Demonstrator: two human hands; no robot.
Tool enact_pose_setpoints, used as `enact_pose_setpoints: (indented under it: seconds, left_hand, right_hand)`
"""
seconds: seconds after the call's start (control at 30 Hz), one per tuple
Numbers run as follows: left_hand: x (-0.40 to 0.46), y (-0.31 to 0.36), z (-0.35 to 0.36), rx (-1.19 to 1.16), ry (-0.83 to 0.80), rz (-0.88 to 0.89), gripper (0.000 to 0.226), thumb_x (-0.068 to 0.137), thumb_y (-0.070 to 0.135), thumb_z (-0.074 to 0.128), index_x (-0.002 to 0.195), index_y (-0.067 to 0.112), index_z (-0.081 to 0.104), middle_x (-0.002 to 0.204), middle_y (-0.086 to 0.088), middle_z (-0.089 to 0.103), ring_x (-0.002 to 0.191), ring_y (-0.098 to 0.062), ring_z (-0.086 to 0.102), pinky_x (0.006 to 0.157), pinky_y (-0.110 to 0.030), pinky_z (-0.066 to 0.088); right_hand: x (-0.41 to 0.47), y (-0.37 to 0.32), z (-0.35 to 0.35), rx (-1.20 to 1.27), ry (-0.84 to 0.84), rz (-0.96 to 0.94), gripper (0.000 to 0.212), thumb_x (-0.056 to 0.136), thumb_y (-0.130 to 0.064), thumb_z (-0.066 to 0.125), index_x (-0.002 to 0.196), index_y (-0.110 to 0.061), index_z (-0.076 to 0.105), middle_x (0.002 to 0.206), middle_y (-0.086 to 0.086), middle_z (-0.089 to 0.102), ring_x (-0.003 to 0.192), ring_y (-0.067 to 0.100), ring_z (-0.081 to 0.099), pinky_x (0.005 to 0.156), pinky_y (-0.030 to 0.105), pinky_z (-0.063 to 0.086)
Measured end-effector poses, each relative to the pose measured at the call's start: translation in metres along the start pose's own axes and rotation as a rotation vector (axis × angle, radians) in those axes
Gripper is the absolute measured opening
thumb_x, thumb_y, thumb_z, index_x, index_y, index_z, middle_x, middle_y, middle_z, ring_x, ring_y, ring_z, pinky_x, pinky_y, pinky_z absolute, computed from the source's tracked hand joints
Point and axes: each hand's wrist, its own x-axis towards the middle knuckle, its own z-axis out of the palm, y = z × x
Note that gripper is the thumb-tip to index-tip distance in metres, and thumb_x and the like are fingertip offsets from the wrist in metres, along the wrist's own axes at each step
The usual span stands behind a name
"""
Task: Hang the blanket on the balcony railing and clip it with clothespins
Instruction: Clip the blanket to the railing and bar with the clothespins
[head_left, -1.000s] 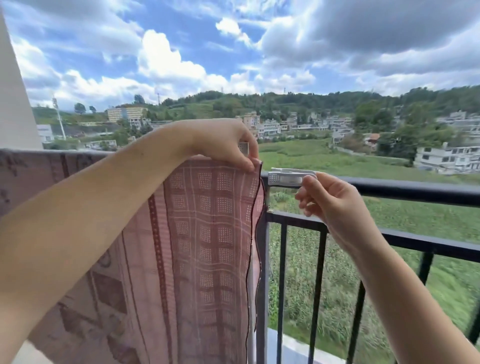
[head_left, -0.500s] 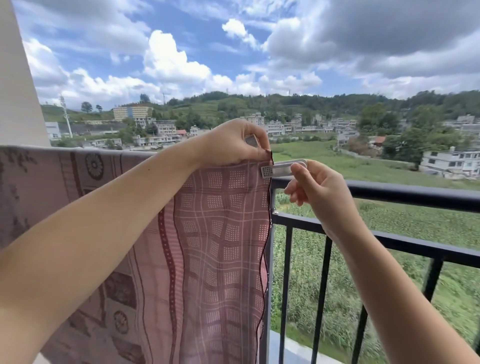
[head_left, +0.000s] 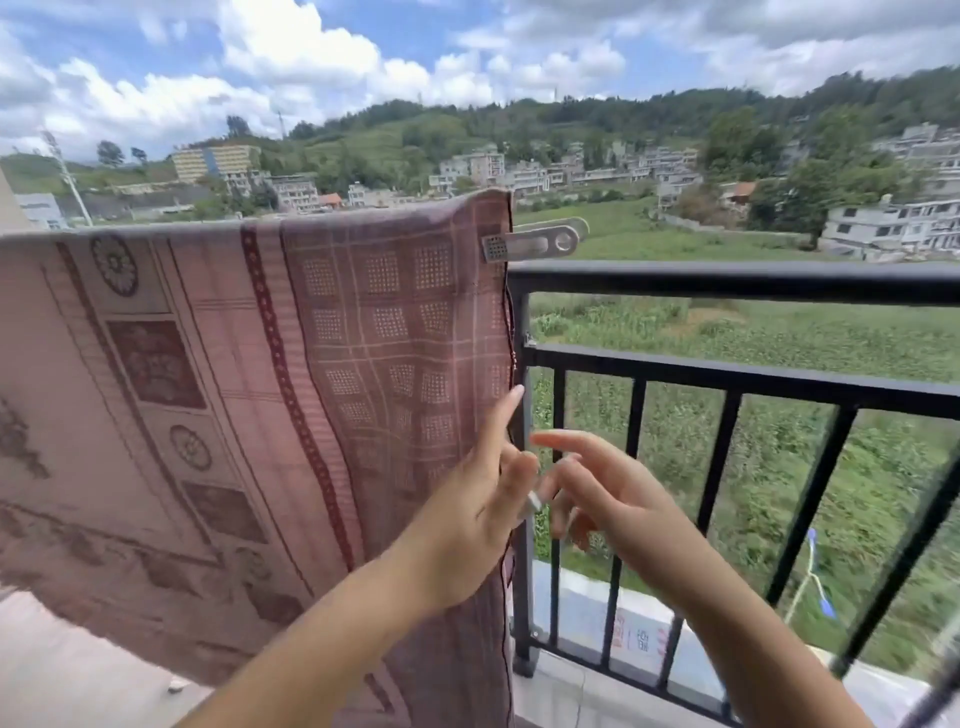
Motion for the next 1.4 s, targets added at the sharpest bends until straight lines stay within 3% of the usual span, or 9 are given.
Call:
enact_pose_setpoints:
  seconds: [0.13, 0.23, 0.3, 0.4, 0.73, 0.93, 1.1, 1.23, 1.4]
  left_hand:
    - [-0.038, -0.056, 0.070, -0.126, -0.060, -0.252, 0.084, 0.058, 0.091, 0.015, 0.134, 0.057, 0.003, 0.100, 0.021, 0.057, 0.089, 0.009, 0.057, 0.087, -0.011, 0.044]
    - [-0.068, -0.091, 0.107, -0.097, -0.179, -0.430, 0.075, 0.069, 0.082, 0.022, 0.137, 0.050, 0.014, 0.131, -0.011, 0.052, 0.122, -0.027, 0.051, 0.099, -0.035, 0.041]
    - [-0.079, -0.111, 0.121, -0.059, -0.247, -0.504, 0.062, 0.078, 0.076, 0.029, 0.133, 0.048, 0.026, 0.117, -0.021, 0.057, 0.104, -0.039, 0.058, 0.084, -0.049, 0.046]
    - [-0.069, -0.125, 0.130, 0.114, -0.355, -0.486, 0.035, 0.097, 0.039, 0.033, 0.118, 0.017, 0.049, 0.080, -0.005, 0.057, 0.062, -0.013, 0.053, 0.069, -0.038, 0.042]
    - [-0.053, -0.132, 0.146, 0.095, -0.633, -0.499, 0.019, 0.097, 0.029, 0.038, 0.109, 0.022, 0.051, 0.065, 0.009, 0.056, 0.055, -0.002, 0.056, 0.060, -0.014, 0.047]
    - [-0.054, -0.137, 0.176, -0.248, -0.145, -0.865, 0.020, 0.098, 0.016, 0.036, 0.098, 0.013, 0.056, 0.094, 0.001, 0.064, 0.081, -0.012, 0.062, 0.069, -0.023, 0.051]
    - [-0.049, -0.135, 0.188, -0.326, -0.169, -0.945, 0.017, 0.097, 0.015, 0.036, 0.104, 0.016, 0.052, 0.113, 0.010, 0.061, 0.083, -0.010, 0.065, 0.067, -0.026, 0.054]
    - [-0.035, -0.158, 0.160, 0.275, -0.385, -0.401, 0.028, 0.091, 0.007, 0.044, 0.118, 0.009, 0.046, 0.114, -0.002, 0.056, 0.104, -0.017, 0.056, 0.089, -0.030, 0.048]
    - [-0.018, -0.189, 0.124, 1.334, -0.749, 0.421, 0.016, 0.059, 0.009, 0.061, 0.073, 0.015, 0.061, 0.074, -0.004, 0.061, 0.073, -0.025, 0.060, 0.080, -0.038, 0.043]
  right_hand:
    - [-0.048, 0.073, 0.031, -0.140, -0.038, 0.256, 0.018, 0.088, -0.038, 0.053, 0.091, -0.026, 0.066, 0.067, -0.005, 0.061, 0.061, 0.017, 0.058, 0.057, 0.037, 0.048]
    - [-0.085, 0.118, 0.047, -0.136, -0.063, 0.444, 0.026, 0.088, -0.037, 0.051, 0.076, -0.017, 0.062, 0.065, 0.001, 0.065, 0.060, 0.018, 0.062, 0.065, 0.038, 0.055]
    - [-0.107, 0.140, 0.051, 0.115, 0.006, 0.610, 0.025, 0.090, -0.020, 0.054, 0.069, -0.007, 0.058, 0.054, -0.003, 0.062, 0.049, 0.007, 0.059, 0.050, 0.022, 0.050]
    - [-0.127, 0.166, 0.049, 0.343, 0.103, 0.711, 0.025, 0.089, -0.012, 0.056, 0.065, -0.011, 0.057, 0.060, 0.004, 0.059, 0.048, 0.006, 0.058, 0.047, 0.017, 0.044]
    - [-0.115, 0.207, 0.044, 0.623, 0.366, 0.716, 0.014, 0.090, -0.018, 0.055, 0.083, -0.009, 0.062, 0.070, 0.002, 0.060, 0.059, 0.005, 0.057, 0.053, 0.018, 0.042]
    - [-0.122, 0.224, 0.064, 0.765, 0.317, 0.771, 0.027, 0.092, -0.033, 0.049, 0.115, -0.021, 0.056, 0.122, -0.003, 0.062, 0.109, 0.007, 0.061, 0.092, 0.033, 0.050]
    - [-0.118, 0.226, 0.061, 0.836, 0.393, 0.725, 0.025, 0.082, -0.033, 0.059, 0.092, -0.011, 0.067, 0.094, 0.010, 0.071, 0.085, 0.017, 0.068, 0.078, 0.029, 0.052]
    - [-0.116, 0.241, 0.044, 0.779, 0.525, 0.823, 0.012, 0.089, -0.023, 0.056, 0.082, -0.013, 0.060, 0.078, 0.001, 0.059, 0.060, 0.006, 0.055, 0.053, 0.017, 0.043]
    - [-0.075, 0.268, 0.029, 0.901, 0.547, 0.917, 0.022, 0.094, -0.033, 0.047, 0.104, -0.013, 0.052, 0.095, 0.004, 0.062, 0.074, 0.015, 0.060, 0.063, 0.024, 0.046]
